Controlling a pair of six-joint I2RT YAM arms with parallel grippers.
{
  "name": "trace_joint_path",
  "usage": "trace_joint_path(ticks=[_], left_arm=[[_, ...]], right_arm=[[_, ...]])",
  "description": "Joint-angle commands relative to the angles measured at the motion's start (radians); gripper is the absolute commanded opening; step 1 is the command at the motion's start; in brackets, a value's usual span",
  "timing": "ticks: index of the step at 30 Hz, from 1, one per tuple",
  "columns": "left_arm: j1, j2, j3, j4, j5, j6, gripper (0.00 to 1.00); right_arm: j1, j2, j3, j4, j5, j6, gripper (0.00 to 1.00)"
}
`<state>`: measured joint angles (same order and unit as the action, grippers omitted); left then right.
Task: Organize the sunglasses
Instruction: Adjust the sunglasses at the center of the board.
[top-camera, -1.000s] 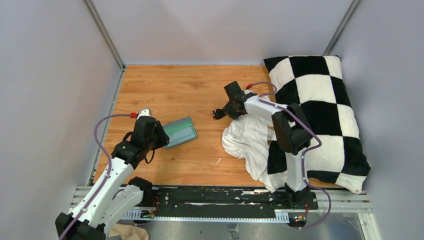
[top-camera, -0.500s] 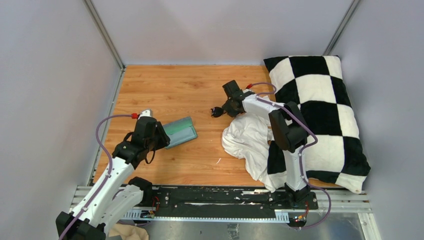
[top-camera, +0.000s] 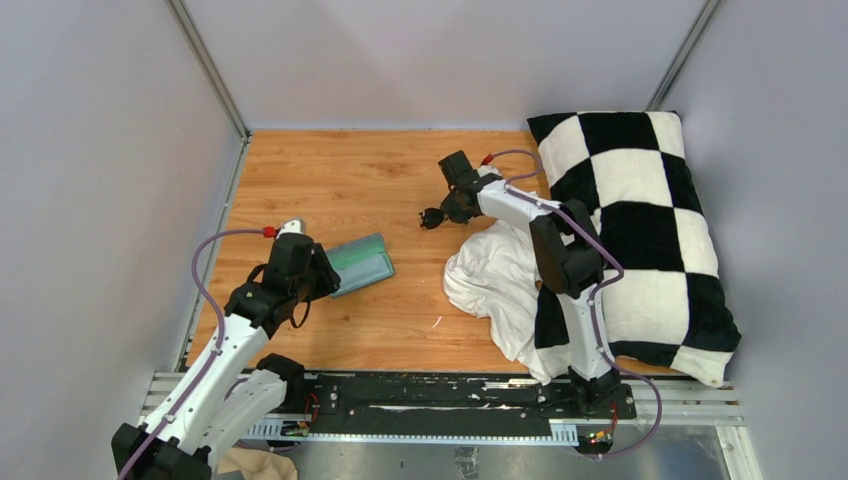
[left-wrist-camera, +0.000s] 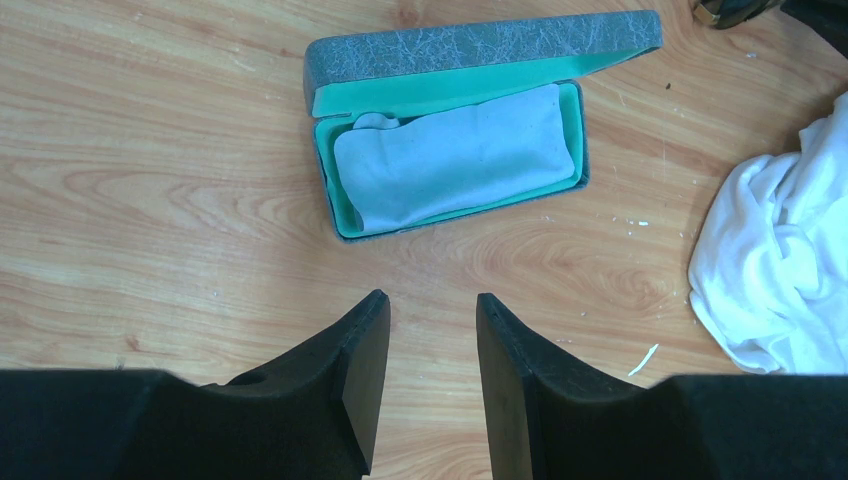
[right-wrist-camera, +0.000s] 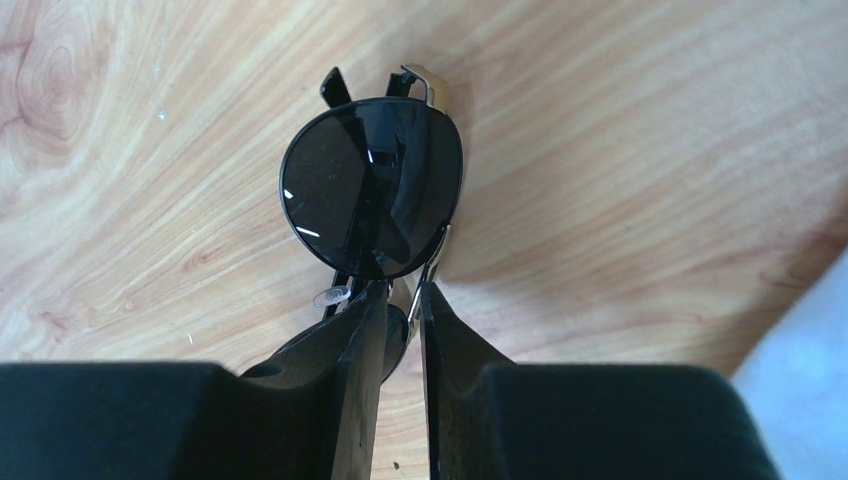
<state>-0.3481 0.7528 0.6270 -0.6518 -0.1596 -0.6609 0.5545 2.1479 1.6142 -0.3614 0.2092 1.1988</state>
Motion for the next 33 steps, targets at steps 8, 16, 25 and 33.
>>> trace_joint_path(ticks=[8, 16, 25, 33], left_arm=[[0.004, 0.007, -0.016, 0.016, 0.020, 0.014, 0.44], [0.004, -0.003, -0.015, 0.017, 0.026, 0.014, 0.43], [0.004, 0.002, -0.014, 0.017, 0.029, 0.015, 0.43], [0.004, 0.004, -0.017, 0.016, 0.029, 0.018, 0.43]], right_arm=[[-0.011, 0.127, 0.276, -0.169, -0.094, -0.369, 0.25], [-0.014, 0.150, 0.409, -0.296, -0.087, -0.445, 0.27], [-0.023, 0.059, 0.291, -0.167, -0.106, -0.424, 0.32], [-0.045, -0.037, 0.072, -0.006, -0.124, -0.214, 0.51]])
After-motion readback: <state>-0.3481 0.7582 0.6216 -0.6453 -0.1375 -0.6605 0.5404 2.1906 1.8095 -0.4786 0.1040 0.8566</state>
